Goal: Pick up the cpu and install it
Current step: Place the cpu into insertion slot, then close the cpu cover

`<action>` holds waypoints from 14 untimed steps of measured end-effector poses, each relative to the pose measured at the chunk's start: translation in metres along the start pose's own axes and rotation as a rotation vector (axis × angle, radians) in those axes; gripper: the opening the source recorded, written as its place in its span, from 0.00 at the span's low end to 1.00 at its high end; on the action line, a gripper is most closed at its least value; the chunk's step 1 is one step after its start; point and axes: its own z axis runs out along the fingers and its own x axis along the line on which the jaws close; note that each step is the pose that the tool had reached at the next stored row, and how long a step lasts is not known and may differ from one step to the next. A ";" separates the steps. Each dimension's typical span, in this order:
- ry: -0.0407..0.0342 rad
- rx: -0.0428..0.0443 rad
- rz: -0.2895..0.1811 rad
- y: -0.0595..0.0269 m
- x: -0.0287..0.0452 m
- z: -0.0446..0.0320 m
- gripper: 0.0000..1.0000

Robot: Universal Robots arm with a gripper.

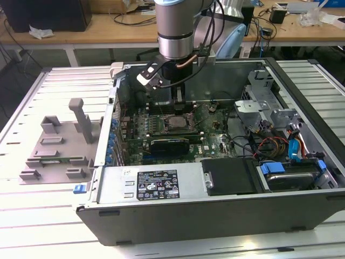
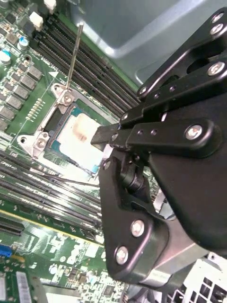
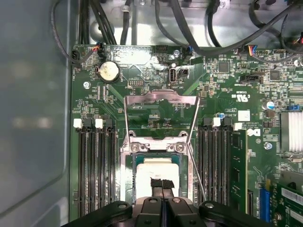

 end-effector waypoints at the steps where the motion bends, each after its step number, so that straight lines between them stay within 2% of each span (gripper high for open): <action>1: 0.0001 -0.0001 0.000 0.0000 0.0000 -0.0001 0.11; 14: -0.0001 0.0001 0.000 0.0000 -0.0001 -0.0015 0.11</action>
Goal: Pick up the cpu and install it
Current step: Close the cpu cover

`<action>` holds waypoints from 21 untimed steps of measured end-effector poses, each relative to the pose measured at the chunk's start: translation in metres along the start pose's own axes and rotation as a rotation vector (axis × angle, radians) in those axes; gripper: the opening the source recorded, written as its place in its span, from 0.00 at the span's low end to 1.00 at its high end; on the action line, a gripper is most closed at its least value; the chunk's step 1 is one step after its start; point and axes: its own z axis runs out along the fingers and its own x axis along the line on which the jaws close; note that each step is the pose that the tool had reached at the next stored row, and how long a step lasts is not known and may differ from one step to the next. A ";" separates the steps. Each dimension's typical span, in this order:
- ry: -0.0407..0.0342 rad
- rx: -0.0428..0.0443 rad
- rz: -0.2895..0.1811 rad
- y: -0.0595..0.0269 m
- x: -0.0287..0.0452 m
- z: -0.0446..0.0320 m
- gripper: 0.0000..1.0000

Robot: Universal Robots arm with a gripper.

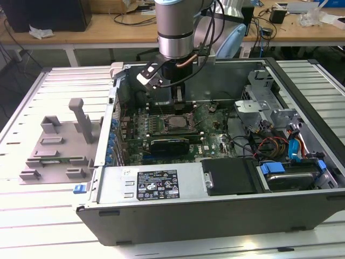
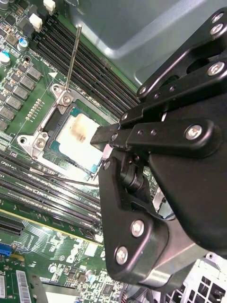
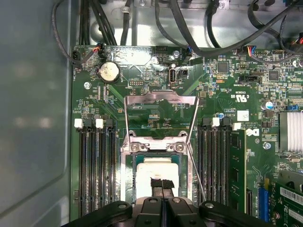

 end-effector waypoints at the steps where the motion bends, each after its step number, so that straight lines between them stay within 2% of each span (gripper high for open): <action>1: 0.0000 0.0000 0.000 0.0000 0.0000 0.0000 0.11; 5: -0.0002 0.0000 0.000 0.0002 -0.0002 -0.0050 0.11; 11: -0.0031 0.0001 0.000 0.0016 -0.0010 -0.0299 0.11; 15: -0.0031 0.0001 0.000 0.0020 -0.0010 -0.0301 0.11; 17: -0.0031 0.0000 0.000 0.0078 -0.0010 -0.0298 0.11; 19: -0.0031 0.0000 0.000 0.0186 -0.0011 -0.0292 0.11; 21: -0.0031 0.0001 0.000 0.0248 -0.0012 -0.0289 0.11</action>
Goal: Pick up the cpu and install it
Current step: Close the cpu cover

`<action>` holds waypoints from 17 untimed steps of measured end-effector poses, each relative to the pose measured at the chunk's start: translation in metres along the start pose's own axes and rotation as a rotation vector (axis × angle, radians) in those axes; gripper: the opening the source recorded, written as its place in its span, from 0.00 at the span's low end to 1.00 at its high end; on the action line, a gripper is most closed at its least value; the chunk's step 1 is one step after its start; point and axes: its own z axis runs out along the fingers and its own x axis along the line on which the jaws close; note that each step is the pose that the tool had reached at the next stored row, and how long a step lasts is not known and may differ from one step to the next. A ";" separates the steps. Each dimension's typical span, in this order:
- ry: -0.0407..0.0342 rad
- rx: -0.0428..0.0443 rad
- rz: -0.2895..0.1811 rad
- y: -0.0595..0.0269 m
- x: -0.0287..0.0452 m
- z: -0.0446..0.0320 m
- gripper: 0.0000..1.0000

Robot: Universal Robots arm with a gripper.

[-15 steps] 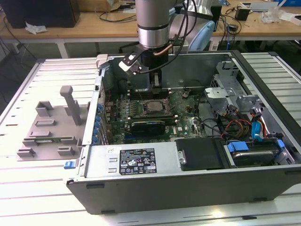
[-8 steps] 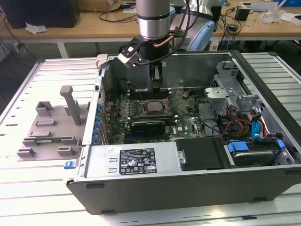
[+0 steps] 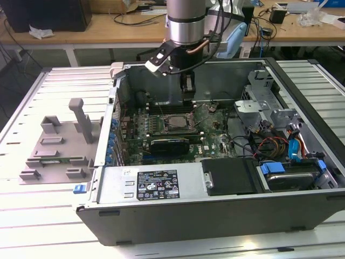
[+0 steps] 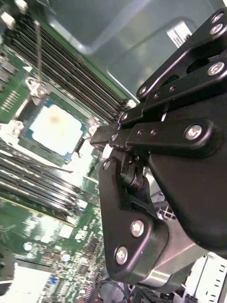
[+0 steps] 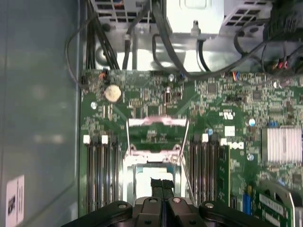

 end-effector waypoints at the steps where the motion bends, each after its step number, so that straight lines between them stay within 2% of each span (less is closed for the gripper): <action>1: 0.0000 0.0000 0.000 0.0038 -0.0001 0.0002 0.11; 4: 0.0001 -0.0001 0.000 0.0129 -0.0002 0.0007 0.11; 7: -0.0001 0.0002 0.000 0.0322 -0.0006 0.0017 0.11; 11: 0.0001 0.0003 0.000 0.0488 -0.0009 0.0027 0.11; 12: 0.0001 0.0004 0.000 0.0578 -0.0011 0.0031 0.11; 15: 0.0001 0.0005 0.000 0.0697 -0.0013 0.0038 0.11; 17: 0.0001 0.0004 0.000 0.0738 -0.0014 0.0040 0.11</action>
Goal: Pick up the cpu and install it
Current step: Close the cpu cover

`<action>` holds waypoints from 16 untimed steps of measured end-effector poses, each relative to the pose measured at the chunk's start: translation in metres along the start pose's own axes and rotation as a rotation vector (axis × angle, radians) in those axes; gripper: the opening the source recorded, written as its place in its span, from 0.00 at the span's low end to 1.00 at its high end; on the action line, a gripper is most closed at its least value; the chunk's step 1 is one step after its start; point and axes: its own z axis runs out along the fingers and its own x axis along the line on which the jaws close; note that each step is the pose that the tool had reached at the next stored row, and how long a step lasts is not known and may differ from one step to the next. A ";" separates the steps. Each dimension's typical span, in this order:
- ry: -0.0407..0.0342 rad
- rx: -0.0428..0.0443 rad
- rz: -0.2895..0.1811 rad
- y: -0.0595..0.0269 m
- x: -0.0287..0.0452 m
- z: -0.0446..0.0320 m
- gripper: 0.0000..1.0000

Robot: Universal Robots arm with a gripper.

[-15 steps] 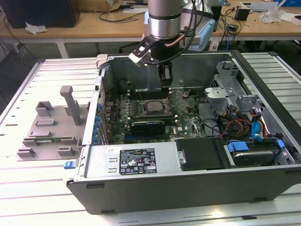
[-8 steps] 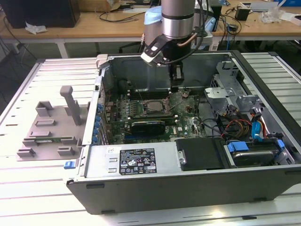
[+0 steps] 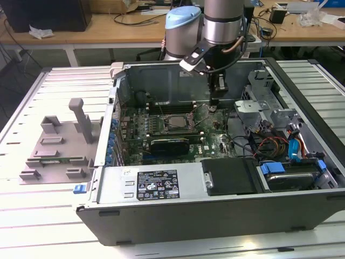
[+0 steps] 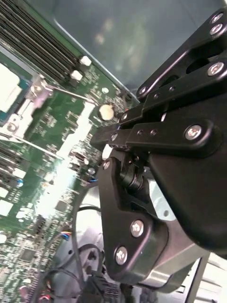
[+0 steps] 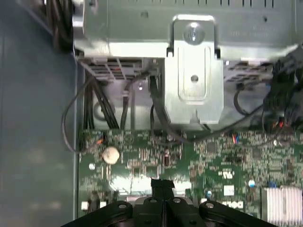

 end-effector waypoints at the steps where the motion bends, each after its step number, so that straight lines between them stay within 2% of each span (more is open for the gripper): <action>1: 0.0000 0.0000 0.000 0.0014 0.0000 0.0001 0.11; 5: 0.0001 0.0000 0.000 0.0013 -0.0001 0.0008 0.11; 13: 0.0013 0.0000 -0.001 0.0007 0.0008 0.0198 0.11; 16: 0.0011 0.0001 -0.001 0.0006 0.0011 0.0221 0.11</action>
